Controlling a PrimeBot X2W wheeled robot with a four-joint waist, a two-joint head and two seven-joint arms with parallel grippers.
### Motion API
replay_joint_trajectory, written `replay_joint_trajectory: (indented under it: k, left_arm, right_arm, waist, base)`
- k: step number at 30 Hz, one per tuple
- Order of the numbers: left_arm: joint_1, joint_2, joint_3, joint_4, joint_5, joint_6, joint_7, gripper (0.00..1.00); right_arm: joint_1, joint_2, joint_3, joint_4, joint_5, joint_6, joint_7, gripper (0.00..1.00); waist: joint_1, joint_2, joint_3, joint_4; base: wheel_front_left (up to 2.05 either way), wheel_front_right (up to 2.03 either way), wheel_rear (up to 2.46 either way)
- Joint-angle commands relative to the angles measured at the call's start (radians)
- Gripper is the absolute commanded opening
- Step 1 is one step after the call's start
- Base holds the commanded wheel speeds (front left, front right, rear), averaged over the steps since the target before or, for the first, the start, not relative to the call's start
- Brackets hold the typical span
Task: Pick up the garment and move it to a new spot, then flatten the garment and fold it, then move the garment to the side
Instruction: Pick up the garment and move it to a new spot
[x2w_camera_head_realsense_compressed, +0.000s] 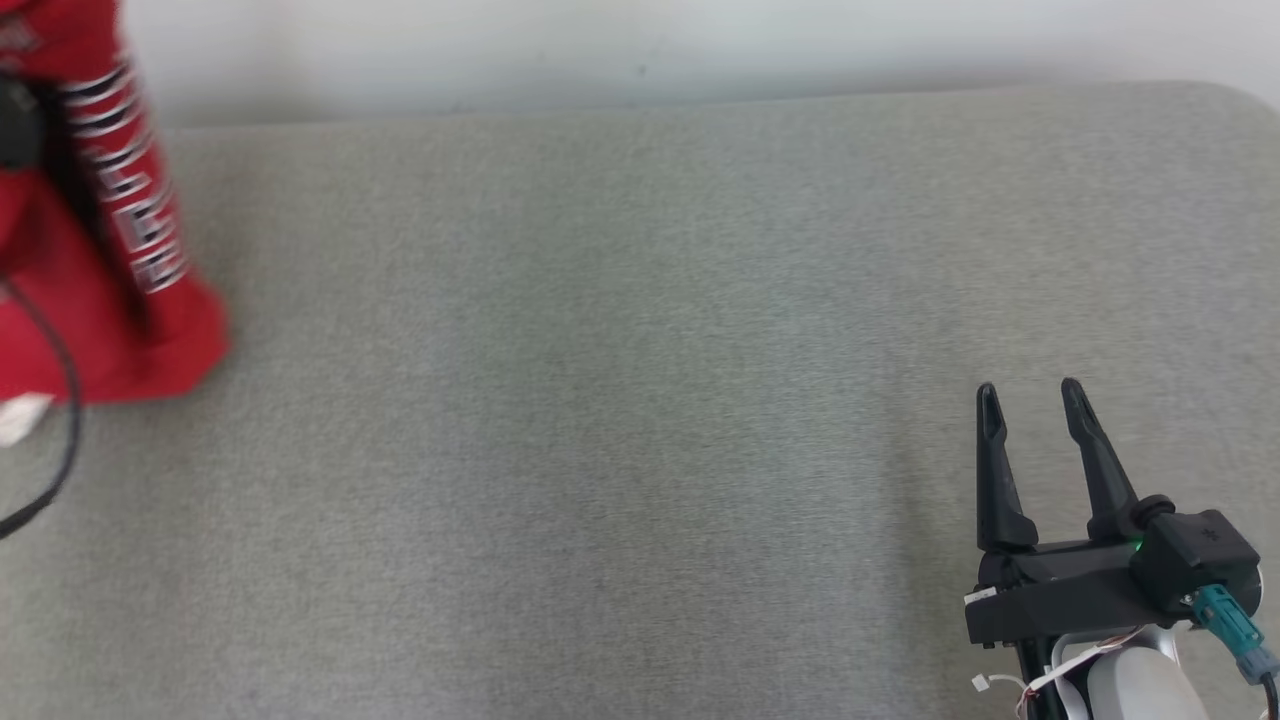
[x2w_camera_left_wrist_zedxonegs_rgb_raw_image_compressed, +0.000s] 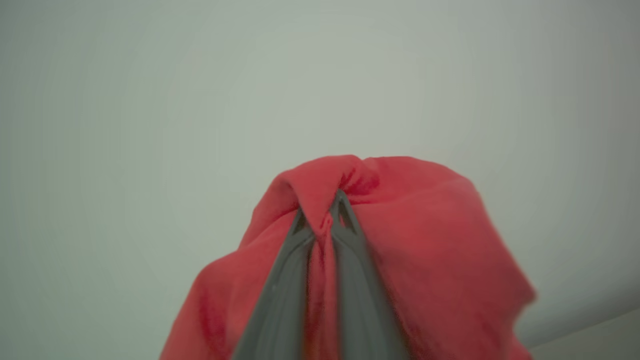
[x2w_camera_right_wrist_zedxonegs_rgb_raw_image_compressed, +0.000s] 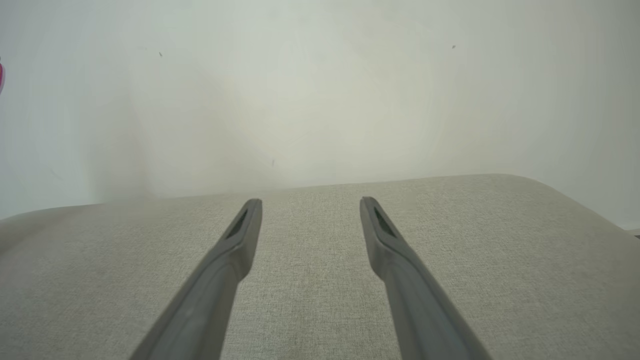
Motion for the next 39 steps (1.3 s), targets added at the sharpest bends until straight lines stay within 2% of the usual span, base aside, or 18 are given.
replay_joint_trajectory:
  k: [1, 6, 7, 8, 9, 17, 22, 32, 37, 38, 39]
  left_arm:
    - [-0.020, -0.024, -0.015, -0.040, 0.000, 0.002, 0.015, 0.00]
    - [-0.065, -0.107, -0.078, -0.145, -0.001, 0.001, 0.054, 0.00]
    - [-0.065, -0.107, -0.078, -0.145, -0.001, 0.001, 0.054, 0.00]
    - [-0.085, -0.152, -0.102, -0.164, -0.016, -0.001, 0.065, 0.00]
    - [-0.085, -0.152, -0.102, -0.164, -0.016, -0.001, 0.065, 0.00]
    - [-0.106, -0.277, -0.185, -0.139, -0.026, -0.008, 0.069, 0.00]
    - [0.004, -0.328, -0.217, -0.103, -0.050, 0.006, 0.033, 0.00]
    - [0.351, -0.366, -0.266, 0.046, -0.082, 0.045, -0.079, 0.00]
    - [0.472, -0.394, -0.308, 0.150, -0.096, 0.026, -0.117, 0.00]
    - [0.477, -0.400, -0.314, 0.165, -0.093, 0.023, -0.130, 0.16]
    - [0.479, -0.406, -0.320, 0.173, -0.086, 0.023, -0.143, 0.90]
  right_arm:
    - [0.010, 0.002, 0.003, 0.003, 0.016, -0.002, -0.001, 1.00]
    - [0.026, 0.002, 0.013, 0.011, 0.042, -0.002, -0.001, 1.00]
    - [0.026, 0.002, 0.013, 0.011, 0.042, -0.002, -0.001, 1.00]
    - [0.026, 0.002, 0.013, 0.012, 0.051, -0.002, -0.001, 1.00]
    - [0.026, 0.002, 0.013, 0.012, 0.051, -0.002, -0.001, 1.00]
    - [0.032, 0.002, 0.029, 0.012, 0.072, -0.002, -0.001, 1.00]
    - [0.041, 0.002, 0.018, 0.007, 0.074, -0.002, -0.001, 1.00]
    - [0.026, 0.002, 0.038, 0.010, 0.068, -0.002, -0.001, 1.00]
    - [0.025, 0.002, 0.045, 0.019, 0.061, -0.002, -0.001, 1.00]
    - [0.025, 0.002, 0.046, 0.021, 0.057, -0.002, -0.001, 1.00]
    - [0.026, 0.002, 0.047, 0.023, 0.052, -0.002, -0.001, 1.00]
  waist:
    - [0.0002, 0.0001, -0.034, -0.041]
    - [0.0002, 0.0001, -0.059, -0.098]
    - [0.0002, 0.0001, -0.059, -0.098]
    - [0.0002, 0.0001, -0.065, -0.121]
    - [0.0002, 0.0001, -0.065, -0.121]
    - [0.0002, 0.0001, -0.058, -0.201]
    - [0.0002, 0.0001, -0.045, -0.211]
    - [0.0002, 0.0001, -0.023, -0.205]
    - [0.0002, 0.0001, -0.026, -0.198]
    - [0.0002, 0.0001, -0.027, -0.195]
    - [0.0002, 0.0001, -0.029, -0.191]
  base:
    - [0.00, 0.00, 0.00]
    - [0.00, 0.00, 0.00]
    - [0.00, 0.00, 0.00]
    - [0.00, 0.00, 0.00]
    - [0.00, 0.00, 0.00]
    - [0.00, 0.00, 0.00]
    - [0.00, 0.00, 0.00]
    - [0.00, 0.00, 0.00]
    - [0.00, 0.00, 0.00]
    - [0.00, 0.00, 0.00]
    - [0.00, 0.00, 0.00]
